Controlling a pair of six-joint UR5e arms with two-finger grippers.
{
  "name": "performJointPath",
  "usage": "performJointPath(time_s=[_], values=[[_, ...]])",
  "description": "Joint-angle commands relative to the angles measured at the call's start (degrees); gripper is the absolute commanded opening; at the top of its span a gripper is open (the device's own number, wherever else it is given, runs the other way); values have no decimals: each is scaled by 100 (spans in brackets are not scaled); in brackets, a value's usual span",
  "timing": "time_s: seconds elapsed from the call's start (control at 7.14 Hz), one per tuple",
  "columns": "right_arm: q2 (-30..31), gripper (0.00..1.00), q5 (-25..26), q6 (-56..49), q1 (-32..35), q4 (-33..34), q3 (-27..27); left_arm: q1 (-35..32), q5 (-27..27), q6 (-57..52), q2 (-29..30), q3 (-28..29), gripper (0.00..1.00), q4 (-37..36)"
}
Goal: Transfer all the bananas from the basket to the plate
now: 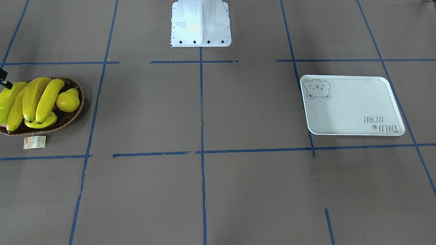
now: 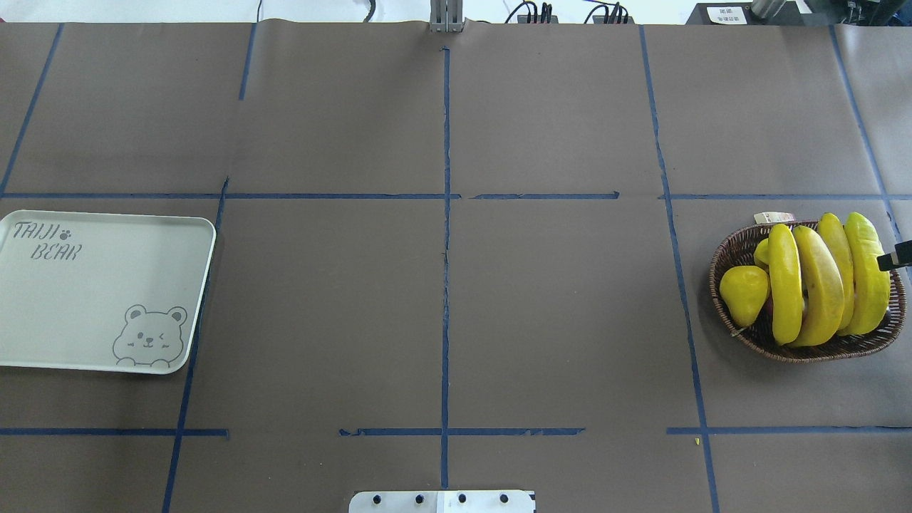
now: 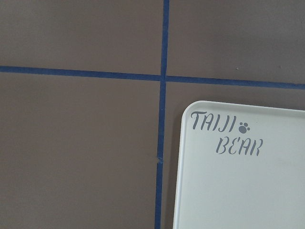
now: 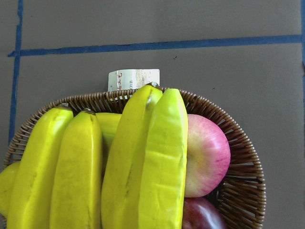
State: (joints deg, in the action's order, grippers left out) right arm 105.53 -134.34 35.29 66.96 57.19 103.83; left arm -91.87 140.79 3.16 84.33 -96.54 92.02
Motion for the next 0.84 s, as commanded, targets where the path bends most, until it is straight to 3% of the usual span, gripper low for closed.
performJointPath(time_s=[0.0, 0.42, 0.7], values=[[46, 89, 153, 4, -166, -6, -29, -6, 1, 0, 13, -5, 100, 0], [117, 80, 153, 4, -157, -24, -47, -6, 10, 0, -4, -14, 100, 0], [90, 80, 145, 4, -183, -15, -47, -6, 10, -9, -13, -5, 100, 0]])
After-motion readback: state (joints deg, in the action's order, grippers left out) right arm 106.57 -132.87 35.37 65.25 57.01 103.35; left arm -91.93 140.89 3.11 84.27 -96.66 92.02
